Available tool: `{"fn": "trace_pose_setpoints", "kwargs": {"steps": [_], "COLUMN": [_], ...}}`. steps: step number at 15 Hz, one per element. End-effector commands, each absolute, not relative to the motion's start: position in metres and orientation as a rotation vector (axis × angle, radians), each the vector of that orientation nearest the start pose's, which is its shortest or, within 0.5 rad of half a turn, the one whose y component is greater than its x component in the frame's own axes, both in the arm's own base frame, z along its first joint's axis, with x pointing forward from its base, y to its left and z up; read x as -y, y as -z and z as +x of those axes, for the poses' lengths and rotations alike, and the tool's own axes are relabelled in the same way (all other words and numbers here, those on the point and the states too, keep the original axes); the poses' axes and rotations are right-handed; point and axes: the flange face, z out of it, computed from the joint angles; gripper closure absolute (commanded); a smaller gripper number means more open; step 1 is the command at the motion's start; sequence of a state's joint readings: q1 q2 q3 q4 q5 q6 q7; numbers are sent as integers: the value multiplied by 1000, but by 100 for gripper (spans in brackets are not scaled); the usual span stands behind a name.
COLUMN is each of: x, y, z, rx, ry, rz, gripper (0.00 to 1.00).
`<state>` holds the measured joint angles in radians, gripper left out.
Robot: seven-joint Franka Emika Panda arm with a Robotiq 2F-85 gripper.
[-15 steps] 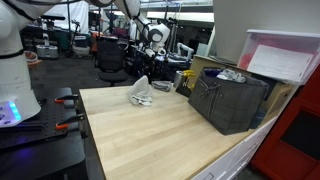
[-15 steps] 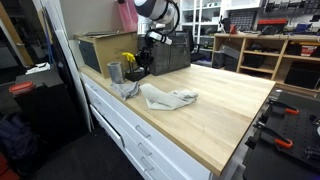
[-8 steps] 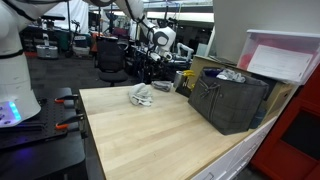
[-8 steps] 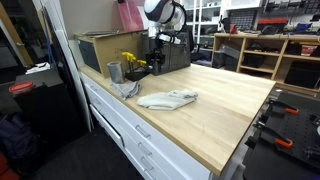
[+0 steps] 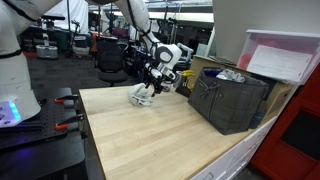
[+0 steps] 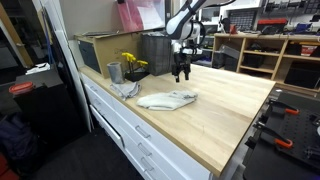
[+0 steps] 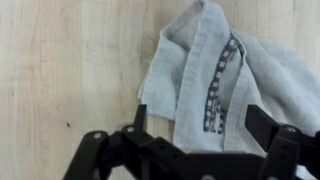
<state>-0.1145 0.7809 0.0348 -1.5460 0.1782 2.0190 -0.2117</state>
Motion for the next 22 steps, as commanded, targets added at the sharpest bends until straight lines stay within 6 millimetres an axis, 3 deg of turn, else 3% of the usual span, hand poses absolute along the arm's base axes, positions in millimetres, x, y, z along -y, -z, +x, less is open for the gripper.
{"fn": "trace_pose_setpoints", "kwargs": {"steps": [1, 4, 5, 6, 8, 17, 22], "x": [43, 32, 29, 29, 30, 50, 75], "y": [-140, -118, -114, -110, -105, -114, -119], "z": [635, 621, 618, 616, 612, 604, 607], "rx": [38, 53, 62, 70, 93, 44, -2], "ry": [-496, -549, -559, -566, -567, -535, -538], "rz": [-2892, -2884, -2885, -2890, -2906, -2935, -2989], "gripper": [0, 0, 5, 26, 31, 98, 98]}}
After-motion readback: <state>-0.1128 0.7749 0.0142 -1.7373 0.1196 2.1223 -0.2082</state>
